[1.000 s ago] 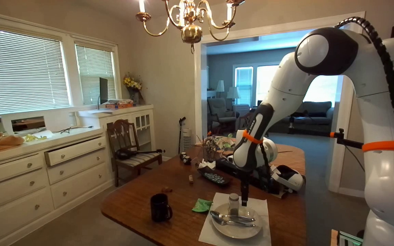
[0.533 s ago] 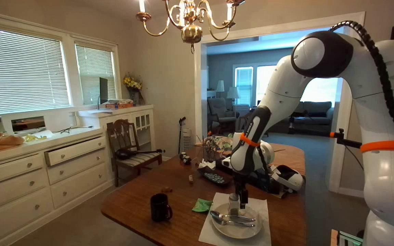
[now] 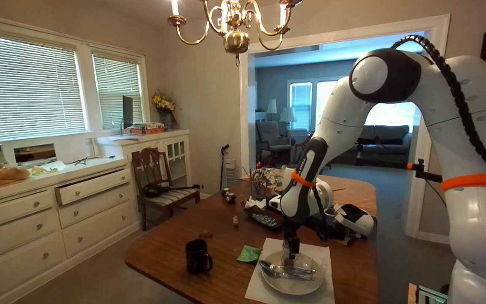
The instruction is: Put the spice table on the table and the fork inside the cup
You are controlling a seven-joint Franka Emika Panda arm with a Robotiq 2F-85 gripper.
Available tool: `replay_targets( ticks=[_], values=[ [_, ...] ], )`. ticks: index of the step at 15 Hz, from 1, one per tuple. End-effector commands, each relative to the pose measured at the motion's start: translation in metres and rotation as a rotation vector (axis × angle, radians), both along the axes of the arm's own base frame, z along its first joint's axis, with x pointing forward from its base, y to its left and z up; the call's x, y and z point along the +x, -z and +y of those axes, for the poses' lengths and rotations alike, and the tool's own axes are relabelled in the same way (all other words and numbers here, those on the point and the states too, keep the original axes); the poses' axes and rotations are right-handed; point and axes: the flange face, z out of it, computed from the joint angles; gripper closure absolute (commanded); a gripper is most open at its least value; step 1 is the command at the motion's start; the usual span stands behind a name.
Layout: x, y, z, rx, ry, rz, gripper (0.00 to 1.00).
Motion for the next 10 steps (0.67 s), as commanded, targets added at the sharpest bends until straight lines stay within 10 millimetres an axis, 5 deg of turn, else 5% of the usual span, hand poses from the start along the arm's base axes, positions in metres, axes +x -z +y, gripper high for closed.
replay_targets(
  ticks=[1,2,4,10],
  values=[
    [0.008,0.011,0.015,-0.007,-0.029,-0.011,0.04],
    [0.01,0.012,0.019,-0.006,-0.033,-0.014,0.28],
    [0.011,0.011,0.025,-0.009,-0.036,-0.022,0.3],
    [0.015,0.0,0.028,-0.018,-0.001,-0.067,0.77]
  ],
)
